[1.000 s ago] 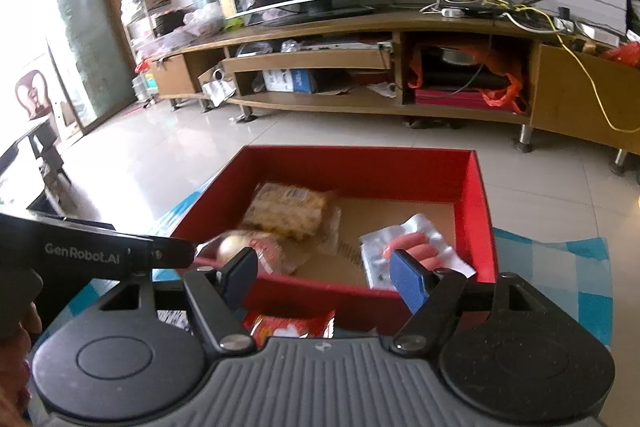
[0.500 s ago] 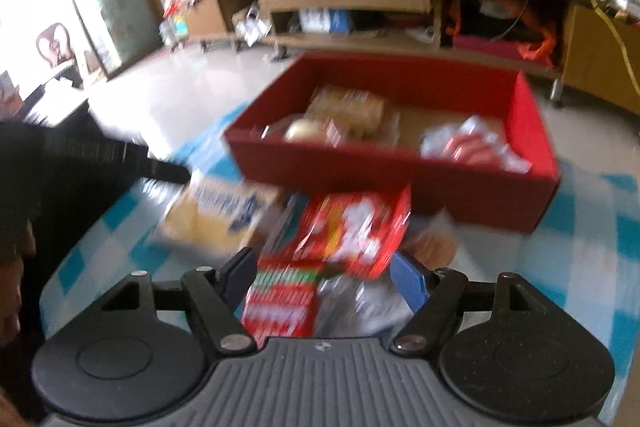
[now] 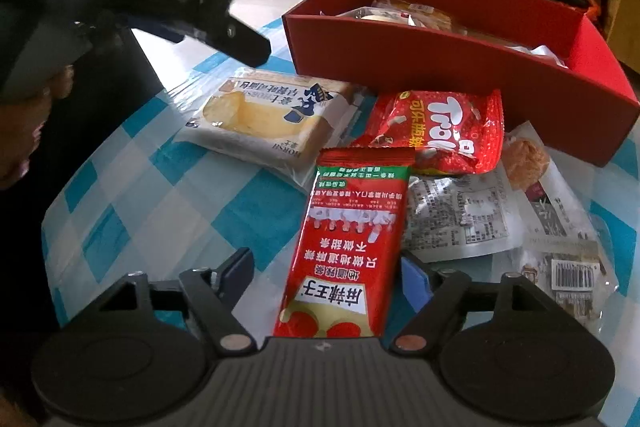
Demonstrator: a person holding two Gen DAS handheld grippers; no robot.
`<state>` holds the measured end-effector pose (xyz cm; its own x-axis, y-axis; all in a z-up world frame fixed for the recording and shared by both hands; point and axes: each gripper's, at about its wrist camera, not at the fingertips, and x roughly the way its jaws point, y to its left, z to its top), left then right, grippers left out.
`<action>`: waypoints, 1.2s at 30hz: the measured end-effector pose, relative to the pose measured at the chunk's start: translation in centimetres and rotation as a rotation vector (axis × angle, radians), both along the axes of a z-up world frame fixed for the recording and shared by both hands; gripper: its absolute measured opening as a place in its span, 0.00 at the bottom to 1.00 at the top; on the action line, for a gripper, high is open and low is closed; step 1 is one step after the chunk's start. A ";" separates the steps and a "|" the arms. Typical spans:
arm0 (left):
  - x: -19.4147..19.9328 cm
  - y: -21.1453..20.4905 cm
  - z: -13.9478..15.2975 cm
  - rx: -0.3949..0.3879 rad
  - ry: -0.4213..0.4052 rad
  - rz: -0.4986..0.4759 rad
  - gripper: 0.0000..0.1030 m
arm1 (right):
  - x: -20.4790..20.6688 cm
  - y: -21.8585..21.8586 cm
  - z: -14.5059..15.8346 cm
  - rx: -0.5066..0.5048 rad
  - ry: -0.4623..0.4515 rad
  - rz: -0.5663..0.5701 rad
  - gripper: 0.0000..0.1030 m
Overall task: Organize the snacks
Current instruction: 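Move the right tool to the red snack packet while the left tool approaches the HORSH bread pack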
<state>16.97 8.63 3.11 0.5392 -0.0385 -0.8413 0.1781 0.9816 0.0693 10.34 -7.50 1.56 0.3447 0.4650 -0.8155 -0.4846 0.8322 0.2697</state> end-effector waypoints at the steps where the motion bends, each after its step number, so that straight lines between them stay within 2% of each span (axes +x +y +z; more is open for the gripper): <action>1: 0.4 0.2 -0.3 0.012 -0.005 -0.017 1.00 | 0.1 -0.1 0.0 0.010 0.009 -0.002 0.76; 3: 1.4 0.5 -1.1 0.007 -0.003 -0.053 1.00 | 0.4 -0.4 0.0 0.030 0.025 -0.001 0.77; 7: 2.7 0.1 -2.8 -0.053 0.046 -0.139 1.00 | 0.6 -0.8 -0.2 0.058 0.041 0.011 0.79; 11: 2.8 -1.7 -5.0 0.061 0.052 -0.253 1.00 | 0.9 -1.0 -0.2 0.068 0.054 0.024 0.79; 12: 2.8 -1.7 -5.2 0.061 0.045 -0.269 1.00 | 1.0 -1.1 -0.1 0.071 0.061 0.023 0.79; 14: 3.3 -1.2 -5.2 0.021 0.066 -0.269 1.00 | 1.0 -1.2 -0.1 0.079 0.065 0.023 0.79; 17: 3.2 -0.2 -5.4 -0.043 0.112 -0.218 1.00 | 1.0 -1.4 -0.1 0.084 0.072 0.023 0.79; 22: 0.4 -1.0 -5.0 -0.021 0.163 -0.237 1.00 | 1.4 -2.0 -0.1 0.095 0.101 0.003 0.79; 26: -2.9 -3.0 -5.3 0.090 0.196 -0.331 1.00 | 1.5 -2.3 -0.1 0.088 0.114 -0.010 0.80; 29: -4.3 -4.1 -4.2 0.140 0.130 -0.384 1.00 | 1.3 -2.5 -0.1 0.093 0.124 -0.022 0.80; 32: -3.0 -4.4 -3.1 0.161 0.079 -0.434 1.00 | 0.8 -2.6 -0.1 0.096 0.121 -0.012 0.85; 36: 0.6 -5.0 -4.3 0.215 0.116 -0.500 1.00 | 0.9 -2.6 -0.1 0.107 0.134 -0.007 0.88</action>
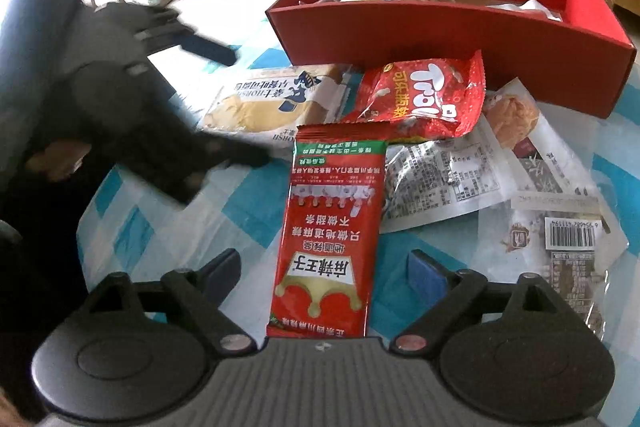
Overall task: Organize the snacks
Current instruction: 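Move the right tool to the red snack packet while the left tool approaches the HORSH bread pack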
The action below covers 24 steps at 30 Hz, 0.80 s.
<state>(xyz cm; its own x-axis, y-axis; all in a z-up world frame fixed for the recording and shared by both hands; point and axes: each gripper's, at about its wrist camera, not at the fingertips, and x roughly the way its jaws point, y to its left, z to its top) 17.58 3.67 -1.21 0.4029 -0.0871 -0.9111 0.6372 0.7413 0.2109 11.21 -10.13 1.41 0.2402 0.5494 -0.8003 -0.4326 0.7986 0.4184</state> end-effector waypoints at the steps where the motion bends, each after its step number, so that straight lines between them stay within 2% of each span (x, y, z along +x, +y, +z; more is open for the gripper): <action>1: 0.9 0.0 -0.5 0.003 0.020 -0.008 1.00 | 0.2 -0.1 0.0 0.007 0.008 -0.003 0.88; 3: 1.9 0.2 -1.5 -0.022 0.084 -0.028 1.00 | 0.3 -0.3 0.0 0.020 0.019 -0.006 0.88; 7: 2.0 0.0 -2.0 0.001 0.089 -0.100 1.00 | 0.4 -0.9 -0.1 0.048 0.046 -0.022 0.88; 13: -0.1 0.3 -2.1 -0.004 0.095 -0.056 1.00 | 0.1 -1.0 0.1 0.041 0.057 -0.027 0.88; 18: -2.8 0.0 -2.2 -0.017 0.131 0.020 1.00 | -0.2 -1.1 0.1 0.042 0.065 -0.025 0.88; 20: -3.7 -0.2 -2.3 -0.011 0.121 0.060 1.00 | -0.3 -1.2 0.1 0.041 0.067 -0.024 0.87; 24: -2.1 0.1 -2.4 -0.059 0.126 0.236 1.00 | -0.3 -0.9 0.2 0.019 0.052 -0.019 0.87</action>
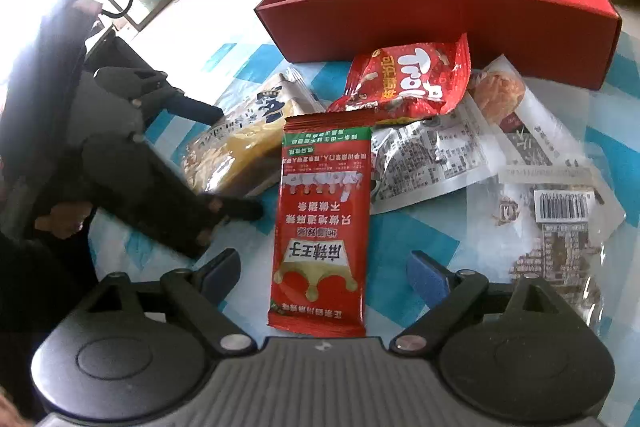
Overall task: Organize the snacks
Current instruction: 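Move the right tool to the red snack packet while the left tool approaches the HORSH bread pack, then grasp the red snack packet with the right tool while the left tool grasps the HORSH bread pack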
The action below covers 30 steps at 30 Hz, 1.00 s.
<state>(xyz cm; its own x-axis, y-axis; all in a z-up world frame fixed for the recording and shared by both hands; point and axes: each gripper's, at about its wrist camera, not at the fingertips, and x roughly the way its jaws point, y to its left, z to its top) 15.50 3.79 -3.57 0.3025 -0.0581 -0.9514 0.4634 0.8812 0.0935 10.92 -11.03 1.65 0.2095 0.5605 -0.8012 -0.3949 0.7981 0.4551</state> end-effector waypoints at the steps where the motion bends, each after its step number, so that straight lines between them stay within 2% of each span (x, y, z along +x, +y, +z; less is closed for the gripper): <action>1: 0.5 0.1 0.0 -0.024 0.010 0.050 1.00 | 0.0 0.1 0.0 -0.003 -0.003 0.001 0.87; 3: 0.7 -0.1 -0.1 -0.031 -0.002 0.092 1.00 | 0.1 0.2 0.0 -0.010 -0.010 0.005 0.87; 6: 0.5 -0.5 -0.1 -0.019 -0.024 0.072 1.00 | 0.2 0.1 0.0 -0.015 -0.019 0.002 0.87; 8: 0.9 -0.3 -0.4 -0.052 0.008 0.112 1.00 | 0.2 -0.1 0.0 -0.012 -0.017 -0.012 0.88; 9: 1.2 0.1 -0.4 -0.070 0.013 0.135 1.00 | 0.3 -0.2 0.0 -0.007 -0.015 -0.019 0.92; 12: 1.1 -0.3 -0.3 -0.059 -0.022 0.118 1.00 | 0.2 -0.6 -0.2 0.028 -0.004 -0.033 1.00; 21: 0.1 0.4 -0.3 -0.079 -0.057 0.119 1.00 | 0.4 -1.5 -0.5 0.091 0.011 -0.066 1.00; 25: -0.2 0.4 -0.1 -0.077 -0.061 0.121 1.00 | 0.4 -1.1 -0.5 0.073 -0.002 -0.032 1.00; 30: -1.1 0.2 0.3 -0.080 -0.027 0.151 1.00 | 0.0 -0.6 -0.4 0.034 -0.036 0.023 1.00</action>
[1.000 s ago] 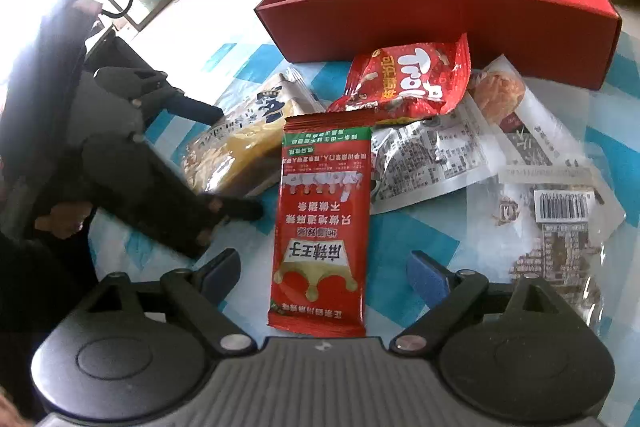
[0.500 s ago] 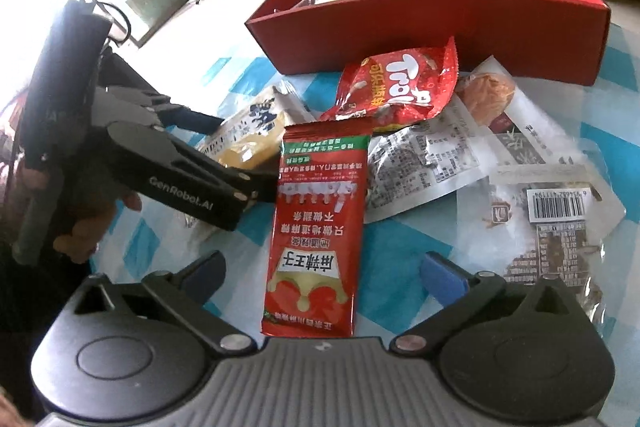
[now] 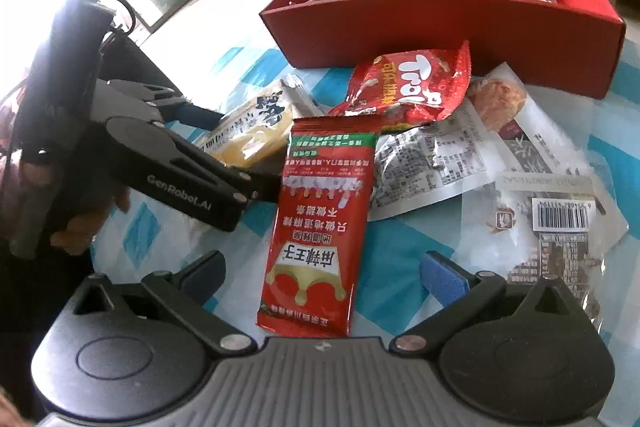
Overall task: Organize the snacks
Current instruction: 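Grasp the red snack packet with the right tool while the left tool grasps the HORSH bread pack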
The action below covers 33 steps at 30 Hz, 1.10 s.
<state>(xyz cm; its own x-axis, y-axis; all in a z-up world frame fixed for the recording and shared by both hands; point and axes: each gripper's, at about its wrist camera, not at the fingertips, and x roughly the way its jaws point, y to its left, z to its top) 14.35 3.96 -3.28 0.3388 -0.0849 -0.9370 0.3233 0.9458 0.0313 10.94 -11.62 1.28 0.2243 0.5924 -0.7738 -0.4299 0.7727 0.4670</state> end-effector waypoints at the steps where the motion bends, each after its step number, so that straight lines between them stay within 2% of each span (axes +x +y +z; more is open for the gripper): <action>1: -0.6 -0.3 0.1 0.011 0.000 -0.002 0.98 | 0.0 -0.1 0.0 0.002 0.000 -0.001 1.00; 4: -2.0 -0.4 0.7 -0.010 -0.003 0.040 0.86 | -0.1 0.0 0.1 -0.019 -0.008 0.010 0.96; 7: -3.4 -0.3 1.0 -0.011 -0.017 0.061 0.81 | -0.4 0.2 0.3 -0.056 -0.030 0.008 0.89; 11: -5.2 0.3 1.0 -0.024 -0.012 0.099 0.79 | -0.1 -0.2 0.5 -0.073 -0.041 -0.020 0.64; 12: -5.6 0.4 1.1 -0.017 -0.013 0.109 0.79 | 0.0 -0.2 0.5 -0.078 -0.044 -0.025 0.62; 14: -6.4 0.6 1.1 -0.006 -0.013 0.113 0.80 | 0.1 -0.2 0.4 -0.083 -0.046 -0.023 0.62; 17: -7.0 0.5 0.9 0.017 -0.030 0.107 0.84 | 0.1 0.2 0.5 -0.091 -0.041 -0.025 0.69; 21: -6.6 0.9 0.5 0.040 -0.015 0.136 1.00 | 0.2 0.8 0.4 -0.083 -0.038 -0.028 0.79; 23: -6.1 1.6 0.3 0.012 0.013 0.169 1.00 | 0.0 1.1 0.4 -0.094 -0.065 -0.031 0.80; 26: -6.4 1.6 0.2 0.022 0.002 0.161 1.00 | 0.0 2.0 0.2 -0.122 -0.112 -0.030 0.87; 28: -6.5 1.6 0.3 0.019 0.000 0.146 1.00 | 0.4 1.7 -0.2 -0.087 -0.109 -0.050 0.98; 30: -6.9 1.5 0.2 0.017 -0.011 0.136 1.00 | 0.4 1.9 -0.3 -0.068 -0.109 -0.084 1.00; 33: -7.3 1.4 0.2 0.016 -0.009 0.105 1.00 | 0.0 3.5 -0.2 -0.171 -0.143 -0.062 1.00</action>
<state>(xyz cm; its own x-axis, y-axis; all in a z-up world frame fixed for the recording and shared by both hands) 7.04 5.32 -3.13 0.3539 -0.0331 -0.9347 0.2220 0.9738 0.0496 10.90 -8.09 1.11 0.3704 0.4373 -0.8195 -0.4317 0.8622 0.2650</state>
